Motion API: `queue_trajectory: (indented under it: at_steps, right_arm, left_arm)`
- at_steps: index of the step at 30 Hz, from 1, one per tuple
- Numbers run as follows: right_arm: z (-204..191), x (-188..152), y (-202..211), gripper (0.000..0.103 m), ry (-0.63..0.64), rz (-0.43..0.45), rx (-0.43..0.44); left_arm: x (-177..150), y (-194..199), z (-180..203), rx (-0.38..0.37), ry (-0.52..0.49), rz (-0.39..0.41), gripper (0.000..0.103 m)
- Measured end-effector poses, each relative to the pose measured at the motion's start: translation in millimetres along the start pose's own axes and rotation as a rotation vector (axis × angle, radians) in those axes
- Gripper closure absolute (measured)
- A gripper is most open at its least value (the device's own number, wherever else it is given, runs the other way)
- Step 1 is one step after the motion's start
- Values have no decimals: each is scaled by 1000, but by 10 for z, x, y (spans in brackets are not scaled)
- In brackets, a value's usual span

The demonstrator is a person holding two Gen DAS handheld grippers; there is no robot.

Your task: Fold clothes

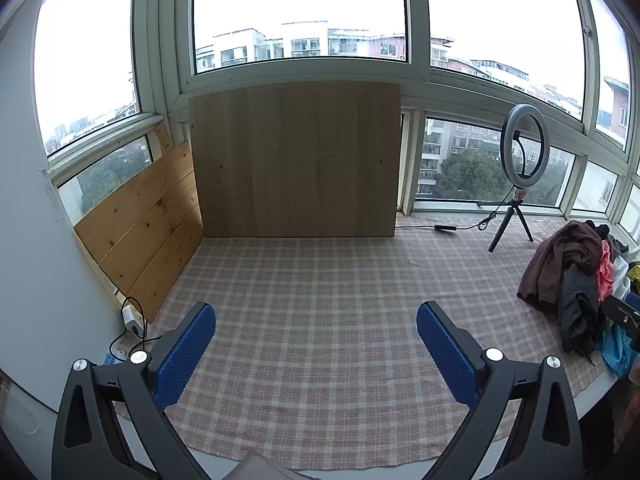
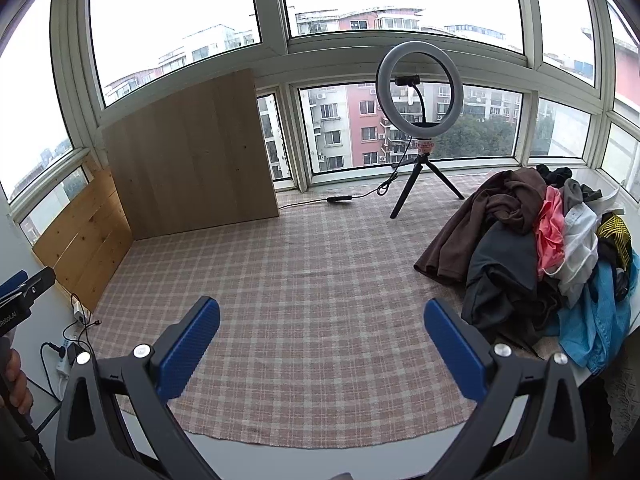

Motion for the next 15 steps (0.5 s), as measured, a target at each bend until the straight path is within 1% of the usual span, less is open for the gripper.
queue_trajectory:
  at_steps: [5,9,15]
  right_arm:
    - [5,-16,-26,0,5,-7,1]
    - [9,-29,-46,0,9,-13,3]
    - [3,-28,-115,0,5,-7,-8]
  left_arm:
    - [35,-10,-25,15,-8,9,2]
    - [-16,-103,20,10,-26,1,2]
    - [-42,-328,27,-39,-32,-42,2]
Point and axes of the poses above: each gripper's, at about its wrist camera, not at the fingertips, and y roughly against the way its jaws point, z to its right, x to its top, the point moved 2 cm from there along -y, roughly the way its jaws point, and after that the axes turned 6 degrees about z, right-handed, at the moved point
